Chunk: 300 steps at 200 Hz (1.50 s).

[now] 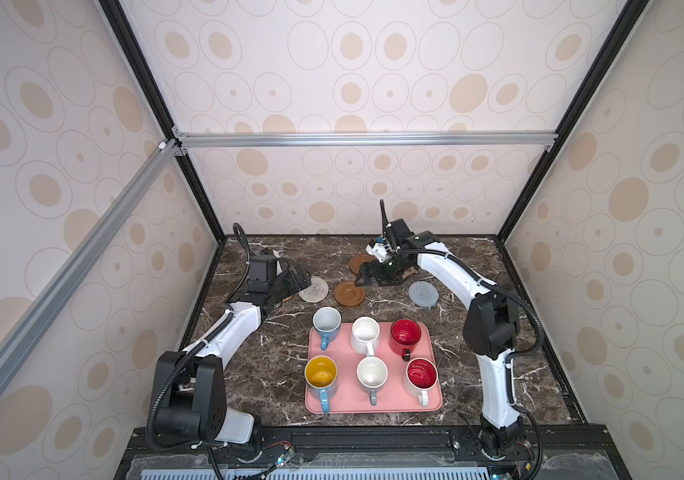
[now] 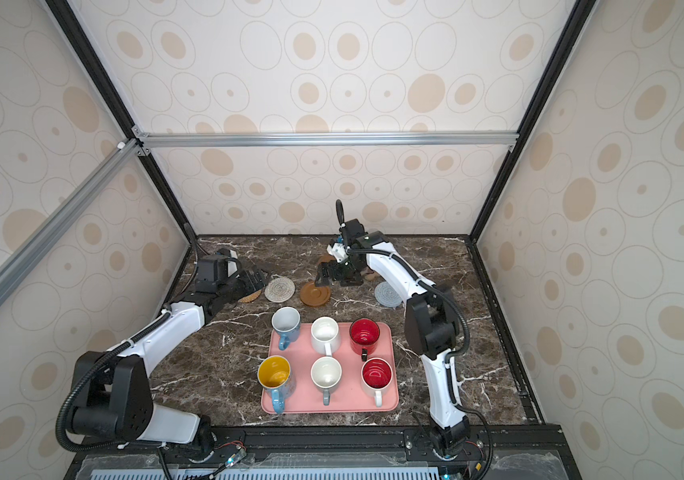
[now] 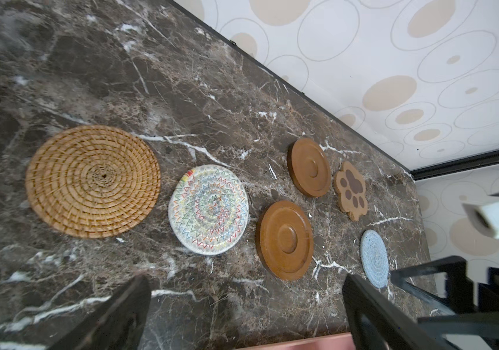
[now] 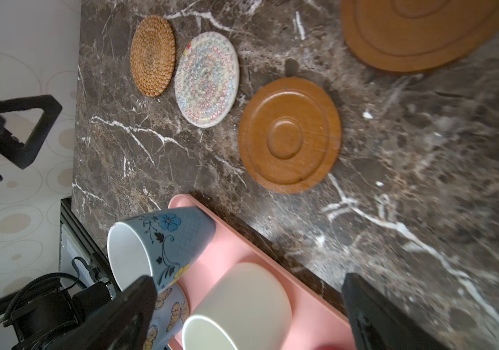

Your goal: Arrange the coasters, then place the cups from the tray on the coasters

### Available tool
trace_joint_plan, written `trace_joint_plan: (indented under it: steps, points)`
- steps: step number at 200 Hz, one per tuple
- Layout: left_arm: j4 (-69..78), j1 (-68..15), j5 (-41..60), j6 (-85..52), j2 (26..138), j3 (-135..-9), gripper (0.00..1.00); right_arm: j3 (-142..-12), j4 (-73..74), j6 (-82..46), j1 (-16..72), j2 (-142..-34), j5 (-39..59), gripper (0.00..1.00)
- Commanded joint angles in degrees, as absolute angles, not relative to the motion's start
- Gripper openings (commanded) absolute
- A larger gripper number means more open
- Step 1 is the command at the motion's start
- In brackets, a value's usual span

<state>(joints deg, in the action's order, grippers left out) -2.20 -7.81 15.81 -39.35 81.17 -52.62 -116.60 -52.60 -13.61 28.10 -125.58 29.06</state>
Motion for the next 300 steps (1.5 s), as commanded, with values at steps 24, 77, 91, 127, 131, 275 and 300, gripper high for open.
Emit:
trace_joint_plan:
  steps: [24,77,91,127,131,275,300]
  points:
    - [1.6,-7.3,15.1,-43.3,78.5,-48.0,1.00,-127.6,-58.0,-13.8,31.6,-134.9,36.5,1.00]
    - [3.4,-6.9,15.6,-44.9,76.9,-45.6,1.00,-133.1,-56.5,-16.9,34.3,-142.2,39.0,1.00]
    - [3.3,-6.9,15.5,-45.1,76.2,-44.8,1.00,-134.0,-55.9,-17.6,34.8,-143.6,39.1,1.00]
    - [2.8,-6.8,15.3,-45.1,74.7,-43.5,1.00,-135.4,-53.6,-19.7,35.5,-146.4,38.3,1.00]
    - [2.8,-6.8,15.3,-45.2,74.6,-43.4,1.00,-135.7,-53.5,-19.8,35.6,-146.7,38.1,1.00]
    - [3.5,-6.6,15.1,-46.1,72.8,-41.6,1.00,-134.5,-54.2,-18.4,36.5,-147.6,37.8,1.00]
    - [3.9,-6.5,15.1,-46.4,72.7,-41.4,1.00,-134.6,-55.5,-17.4,36.5,-148.2,36.7,1.00]
